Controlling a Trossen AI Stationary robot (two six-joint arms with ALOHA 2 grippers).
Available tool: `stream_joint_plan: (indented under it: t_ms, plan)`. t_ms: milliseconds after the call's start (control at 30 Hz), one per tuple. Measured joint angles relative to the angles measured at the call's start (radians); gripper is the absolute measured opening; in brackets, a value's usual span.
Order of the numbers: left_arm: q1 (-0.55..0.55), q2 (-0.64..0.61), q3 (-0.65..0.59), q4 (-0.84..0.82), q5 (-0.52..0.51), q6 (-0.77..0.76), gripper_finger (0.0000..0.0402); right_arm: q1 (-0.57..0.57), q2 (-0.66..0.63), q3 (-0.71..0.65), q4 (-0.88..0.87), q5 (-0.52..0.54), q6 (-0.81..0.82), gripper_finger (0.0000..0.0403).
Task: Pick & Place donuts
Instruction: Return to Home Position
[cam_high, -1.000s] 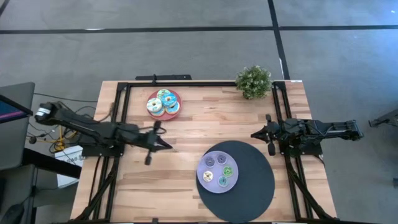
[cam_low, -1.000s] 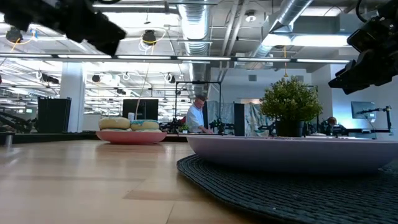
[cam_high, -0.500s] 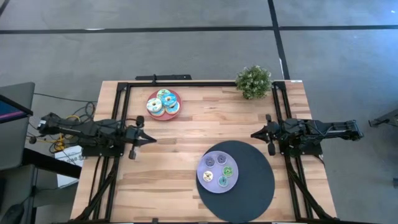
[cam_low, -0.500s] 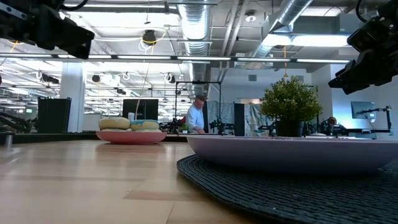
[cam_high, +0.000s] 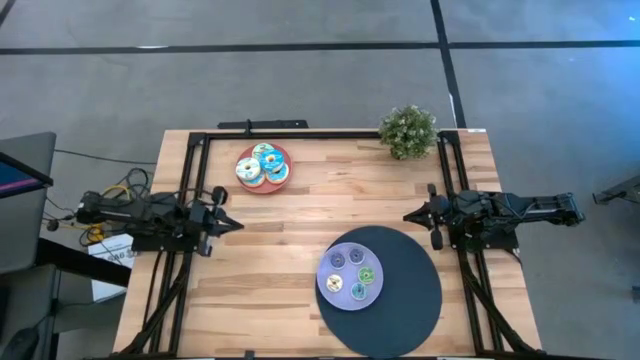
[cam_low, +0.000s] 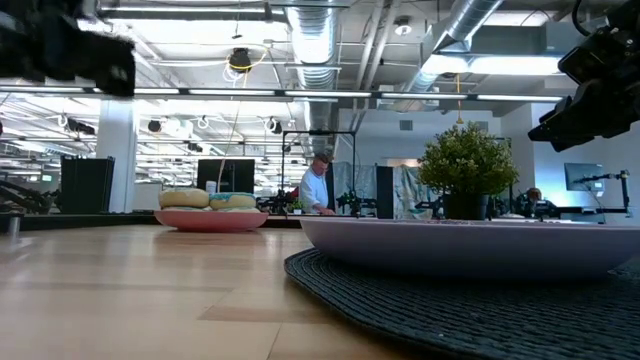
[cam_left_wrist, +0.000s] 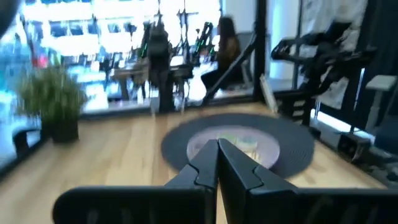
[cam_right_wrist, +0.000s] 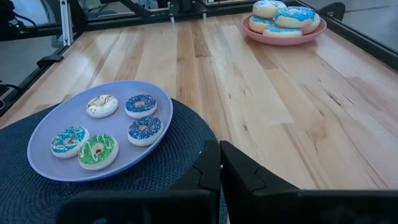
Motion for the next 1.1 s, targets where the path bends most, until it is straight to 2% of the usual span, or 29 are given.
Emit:
stream_joint_plan:
  t_ms: [100, 400, 667, 833, 1100]
  plan:
    - [0.009, -0.01, -0.074, 0.058, -0.006, -0.057, 0.0, 0.0, 0.0, 0.0, 0.0, 0.0, 0.0, 0.0]
    - [0.097, -0.011, -0.072, 0.07, -0.02, -0.01, 0.0, 0.0, 0.0, 0.0, 0.0, 0.0, 0.0, 0.0]
    - [0.187, -0.01, -0.072, 0.056, 0.079, -0.045, 0.0, 0.0, 0.0, 0.0, 0.0, 0.0, 0.0, 0.0]
    - [0.19, -0.01, -0.073, 0.05, 0.064, -0.081, 0.0, 0.0, 0.0, 0.0, 0.0, 0.0, 0.0, 0.0]
    - [0.19, -0.008, -0.073, 0.033, -0.017, -0.117, 0.0, 0.0, 0.0, 0.0, 0.0, 0.0, 0.0, 0.0]
